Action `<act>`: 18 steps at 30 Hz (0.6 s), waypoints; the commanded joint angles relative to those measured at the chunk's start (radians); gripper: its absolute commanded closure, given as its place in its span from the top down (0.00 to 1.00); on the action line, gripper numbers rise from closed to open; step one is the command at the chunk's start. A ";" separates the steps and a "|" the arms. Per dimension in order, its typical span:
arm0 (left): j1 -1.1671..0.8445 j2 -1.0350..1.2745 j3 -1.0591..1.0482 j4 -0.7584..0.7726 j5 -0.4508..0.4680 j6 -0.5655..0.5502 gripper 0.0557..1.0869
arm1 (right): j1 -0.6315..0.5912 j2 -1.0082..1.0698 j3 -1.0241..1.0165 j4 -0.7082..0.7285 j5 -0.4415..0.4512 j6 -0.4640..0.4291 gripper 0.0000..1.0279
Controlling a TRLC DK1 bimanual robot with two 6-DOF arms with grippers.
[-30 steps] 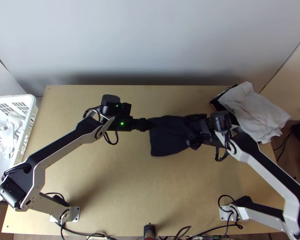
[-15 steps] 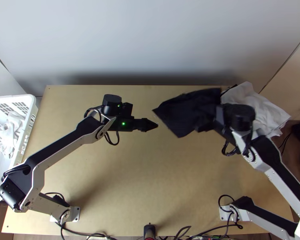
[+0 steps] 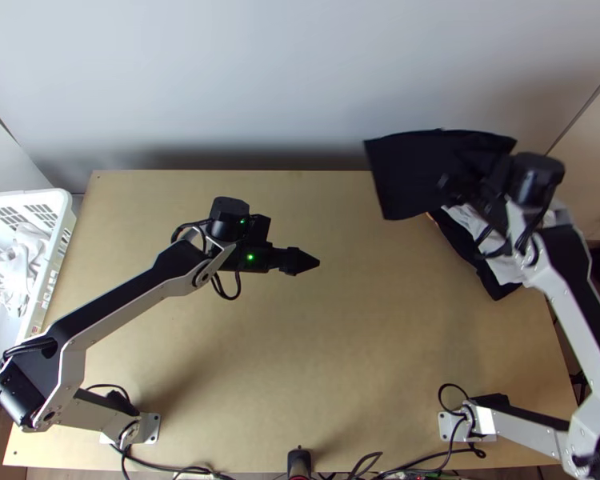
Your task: Fold the t-shirt
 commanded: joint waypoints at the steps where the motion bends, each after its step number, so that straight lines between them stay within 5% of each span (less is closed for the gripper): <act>1: -0.009 -0.013 -0.002 -0.007 -0.009 0.005 0.95 | -0.161 0.129 0.143 -0.073 -0.023 0.151 0.03; 8: -0.009 -0.017 -0.004 -0.007 -0.010 0.007 0.95 | -0.287 0.218 0.211 -0.151 -0.051 0.320 0.03; 18: 0.005 -0.025 -0.007 -0.009 -0.009 0.020 0.95 | -0.357 0.276 0.304 -0.248 -0.046 0.384 0.03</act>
